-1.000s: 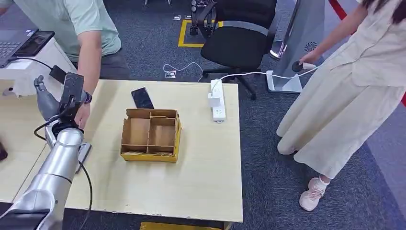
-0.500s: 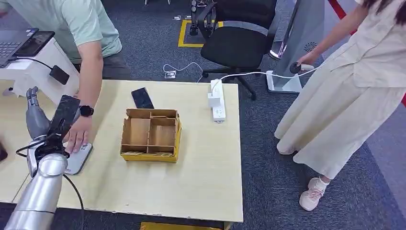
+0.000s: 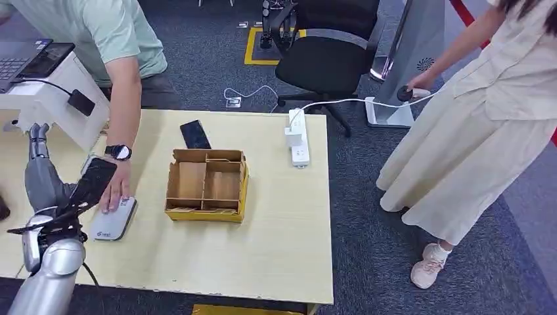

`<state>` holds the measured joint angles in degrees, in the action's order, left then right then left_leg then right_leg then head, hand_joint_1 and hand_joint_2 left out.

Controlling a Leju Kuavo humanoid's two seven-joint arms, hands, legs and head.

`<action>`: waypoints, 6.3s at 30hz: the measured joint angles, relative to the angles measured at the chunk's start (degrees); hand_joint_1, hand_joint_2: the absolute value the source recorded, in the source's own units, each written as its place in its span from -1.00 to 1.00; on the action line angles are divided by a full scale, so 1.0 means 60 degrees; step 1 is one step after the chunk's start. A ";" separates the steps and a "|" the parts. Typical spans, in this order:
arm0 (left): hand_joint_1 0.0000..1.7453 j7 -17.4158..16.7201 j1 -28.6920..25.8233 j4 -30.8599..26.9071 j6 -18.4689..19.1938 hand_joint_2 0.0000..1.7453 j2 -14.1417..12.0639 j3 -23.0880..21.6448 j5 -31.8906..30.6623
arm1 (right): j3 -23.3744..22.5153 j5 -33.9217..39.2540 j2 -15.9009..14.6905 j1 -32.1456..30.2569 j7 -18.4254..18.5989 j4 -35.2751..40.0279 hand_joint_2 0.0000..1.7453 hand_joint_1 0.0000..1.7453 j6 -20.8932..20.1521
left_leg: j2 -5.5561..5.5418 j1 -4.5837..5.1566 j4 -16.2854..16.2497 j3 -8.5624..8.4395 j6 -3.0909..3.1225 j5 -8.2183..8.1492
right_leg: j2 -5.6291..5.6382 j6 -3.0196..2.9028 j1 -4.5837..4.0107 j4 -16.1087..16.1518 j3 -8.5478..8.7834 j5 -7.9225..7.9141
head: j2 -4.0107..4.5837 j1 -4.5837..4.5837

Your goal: Pass the card to the sensor for recognition and then transmit it.

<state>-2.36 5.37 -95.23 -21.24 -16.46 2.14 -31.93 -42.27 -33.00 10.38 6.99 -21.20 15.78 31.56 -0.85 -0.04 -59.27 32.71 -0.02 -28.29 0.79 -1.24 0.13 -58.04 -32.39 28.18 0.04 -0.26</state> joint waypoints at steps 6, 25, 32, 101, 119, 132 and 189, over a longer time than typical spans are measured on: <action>-1.00 0.0171 -0.0794 -0.0613 0.0044 1.00 0.0098 0.0004 -0.1039 | 0.0091 0.0044 -0.0022 0.0001 -0.0065 0.0000 -1.00 -1.00 0.0000 | -0.0003 0.0000 0.0000 0.0000 0.0004 -0.0003 | -0.0004 0.0001 0.0000 0.0003 0.0000 0.0001 | 0.0000 0.0004; -1.00 0.0820 -0.2180 -0.1141 0.0940 1.00 0.0371 -0.0564 -0.2130 | 0.0098 0.0433 -0.0128 0.0002 -0.0277 0.0000 -1.00 -1.00 -0.0116 | -0.0002 0.0000 0.0000 -0.0002 0.0004 -0.0003 | -0.0006 0.0001 0.0000 0.0005 0.0001 0.0001 | 0.0003 0.0007; -1.00 0.0783 -0.2327 -0.1116 0.0798 1.00 0.0371 -0.1172 -0.3067 | 0.0098 0.0528 -0.0146 -0.0008 -0.0288 0.0000 -1.00 -1.00 -0.0142 | -0.0003 0.0001 -0.0001 -0.0001 0.0005 -0.0003 | -0.0008 0.0002 0.0000 0.0006 0.0001 0.0001 | 0.0004 0.0007; -1.00 0.0692 0.1267 0.3132 0.0084 1.00 -0.0907 -0.4674 -0.5789 | 0.0393 0.1038 -0.0055 -0.0024 -0.0069 0.0000 -1.00 -1.00 -0.0353 | -0.0003 0.0001 -0.0001 -0.0003 0.0004 -0.0001 | -0.0005 0.0001 0.0000 0.0003 0.0002 -0.0003 | 0.0004 0.0011; -1.00 0.1891 -0.1523 0.0053 0.1253 1.00 -0.2612 -0.4306 -0.3942 | 0.0375 0.1417 -0.0073 -0.0184 -0.0244 0.0215 -1.00 -1.00 -0.0372 | -0.0001 0.0001 0.0003 0.0001 0.0005 -0.0003 | -0.0003 0.0008 0.0001 0.0004 0.0000 0.0006 | 0.0004 0.0000; -1.00 0.1756 -0.1353 -0.0045 0.0808 1.00 -0.2499 -0.4324 -0.5353 | 0.0375 0.1439 -0.0073 -0.0165 -0.0262 0.0262 -1.00 -1.00 -0.0353 | -0.0009 0.0001 0.0002 0.0000 0.0005 -0.0003 | -0.0014 0.0008 0.0001 0.0004 0.0003 0.0004 | 0.0000 -0.0004; -1.00 0.1789 0.0270 0.1937 0.0065 1.00 -0.1377 -0.5617 -0.6106 | 0.0692 0.1468 -0.0069 -0.0036 -0.0066 0.0259 -1.00 -1.00 -0.0317 | -0.0007 0.0004 0.0000 -0.0002 0.0005 -0.0002 | -0.0011 0.0008 0.0003 0.0005 0.0003 0.0001 | 0.0004 -0.0004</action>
<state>8.37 6.99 -83.60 -20.85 -24.72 -31.56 -68.57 -38.12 -24.20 9.97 6.78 -21.59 17.33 29.66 -0.89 -0.02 -59.27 32.70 0.01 -28.31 0.73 -1.20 0.15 -58.01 -32.37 28.18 0.07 -0.28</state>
